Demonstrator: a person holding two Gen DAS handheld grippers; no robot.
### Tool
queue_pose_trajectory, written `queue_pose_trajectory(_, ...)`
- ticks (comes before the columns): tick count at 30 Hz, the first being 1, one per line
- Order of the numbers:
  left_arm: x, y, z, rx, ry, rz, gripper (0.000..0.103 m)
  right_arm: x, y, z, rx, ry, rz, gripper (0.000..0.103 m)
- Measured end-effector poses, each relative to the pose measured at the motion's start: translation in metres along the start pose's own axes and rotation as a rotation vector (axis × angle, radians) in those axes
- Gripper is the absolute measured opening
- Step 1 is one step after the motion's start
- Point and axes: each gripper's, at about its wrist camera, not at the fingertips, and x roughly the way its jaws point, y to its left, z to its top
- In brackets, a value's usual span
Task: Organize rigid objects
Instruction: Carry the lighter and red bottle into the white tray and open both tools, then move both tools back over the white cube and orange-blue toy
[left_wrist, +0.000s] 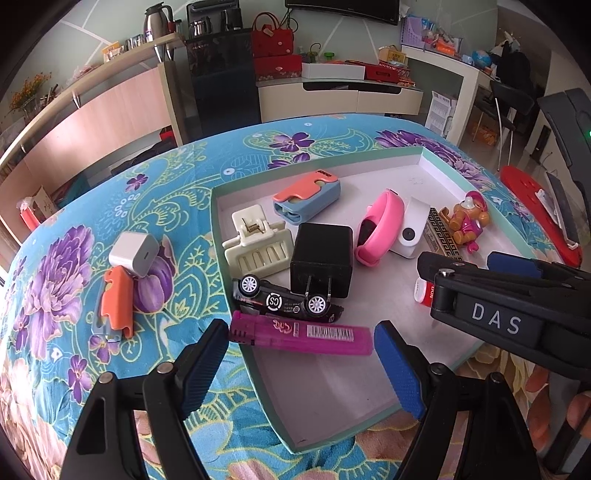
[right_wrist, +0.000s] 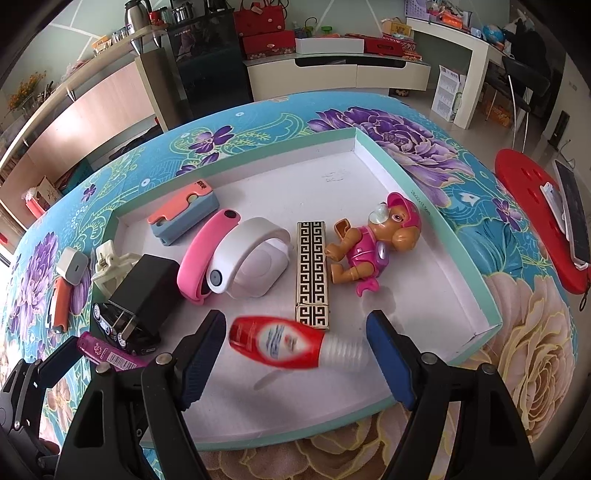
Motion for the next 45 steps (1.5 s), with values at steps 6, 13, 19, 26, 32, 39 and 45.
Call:
queue_pose_trajectory(6, -0.007, 0.005, 0.002, -0.01, -0.017, 0.005, 0.084, -0.003, 0.001, 0.001, -0.004, -0.01, -0.003, 0.08)
queue_pose_trajectory(13, -0.014, 0.023, 0.005, -0.055, -0.038, 0.028, 0.084, -0.011, 0.004, 0.003, -0.01, -0.041, 0.003, 0.08)
queue_pose_trajectory(19, -0.019, 0.053, 0.005, -0.132, -0.051, 0.078, 0.084, -0.012, 0.007, 0.004, -0.017, -0.046, 0.014, 0.08)
queue_pose_trajectory(26, -0.022, 0.087, 0.0, -0.222, -0.06, 0.143, 0.091, -0.012, 0.017, 0.003, -0.042, -0.046, 0.034, 0.08)
queue_pose_trajectory(32, -0.021, 0.107, -0.004, -0.279, -0.054, 0.19, 0.101, -0.011, 0.027, 0.002, -0.069, -0.052, 0.049, 0.087)
queue_pose_trajectory(39, -0.015, 0.122, -0.009, -0.332, -0.021, 0.247, 0.103, -0.009, 0.032, 0.002, -0.077, -0.05, 0.063, 0.095)
queue_pose_trajectory(45, -0.015, 0.133, -0.013, -0.374, -0.022, 0.255, 0.103, -0.013, 0.036, 0.002, -0.093, -0.079, 0.06, 0.1)
